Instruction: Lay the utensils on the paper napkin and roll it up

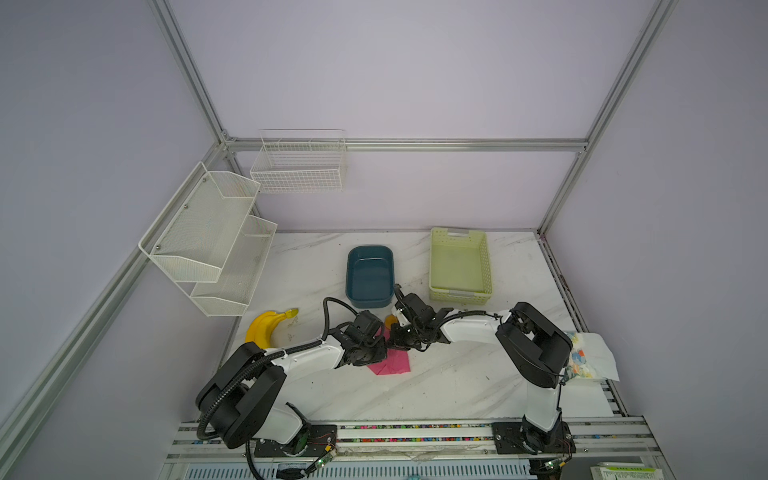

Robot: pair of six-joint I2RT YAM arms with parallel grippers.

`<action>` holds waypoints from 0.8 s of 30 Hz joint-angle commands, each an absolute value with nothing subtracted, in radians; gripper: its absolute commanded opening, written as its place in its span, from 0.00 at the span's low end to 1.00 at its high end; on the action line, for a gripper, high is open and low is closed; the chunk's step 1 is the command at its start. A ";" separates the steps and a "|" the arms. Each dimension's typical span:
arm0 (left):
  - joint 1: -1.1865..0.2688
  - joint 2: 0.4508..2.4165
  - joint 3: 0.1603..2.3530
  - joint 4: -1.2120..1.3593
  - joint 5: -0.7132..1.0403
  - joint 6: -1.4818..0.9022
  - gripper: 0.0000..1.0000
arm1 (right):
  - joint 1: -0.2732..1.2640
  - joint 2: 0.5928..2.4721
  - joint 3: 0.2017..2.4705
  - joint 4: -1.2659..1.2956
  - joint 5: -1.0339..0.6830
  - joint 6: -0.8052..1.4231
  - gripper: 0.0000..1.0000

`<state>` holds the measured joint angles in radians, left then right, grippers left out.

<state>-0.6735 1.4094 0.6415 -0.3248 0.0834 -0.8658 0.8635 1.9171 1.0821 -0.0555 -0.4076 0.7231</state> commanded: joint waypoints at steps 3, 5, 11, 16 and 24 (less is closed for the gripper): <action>-0.636 1.286 0.626 -0.486 0.003 -0.823 0.19 | 0.864 1.947 1.058 -0.123 -0.369 0.696 0.02; -0.610 1.237 0.618 -0.505 0.003 -0.821 0.23 | 0.864 1.943 1.054 -0.121 -0.370 0.695 0.02; -0.529 1.143 0.550 -0.513 0.032 -0.841 0.41 | 0.859 1.931 1.038 -0.123 -0.369 0.689 0.02; -0.481 1.149 0.505 -0.479 0.087 -0.844 0.56 | 0.849 1.919 1.028 -0.123 -0.366 0.685 0.02; -0.438 1.219 0.415 -0.264 0.271 -0.866 0.59 | 0.844 1.909 1.024 -0.121 -0.368 0.688 0.02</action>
<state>-0.4469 1.1854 0.4839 -0.3523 0.1703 -0.8539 0.8520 1.9083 1.0618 -0.0368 -0.4126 0.6998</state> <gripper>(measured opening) 0.590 0.055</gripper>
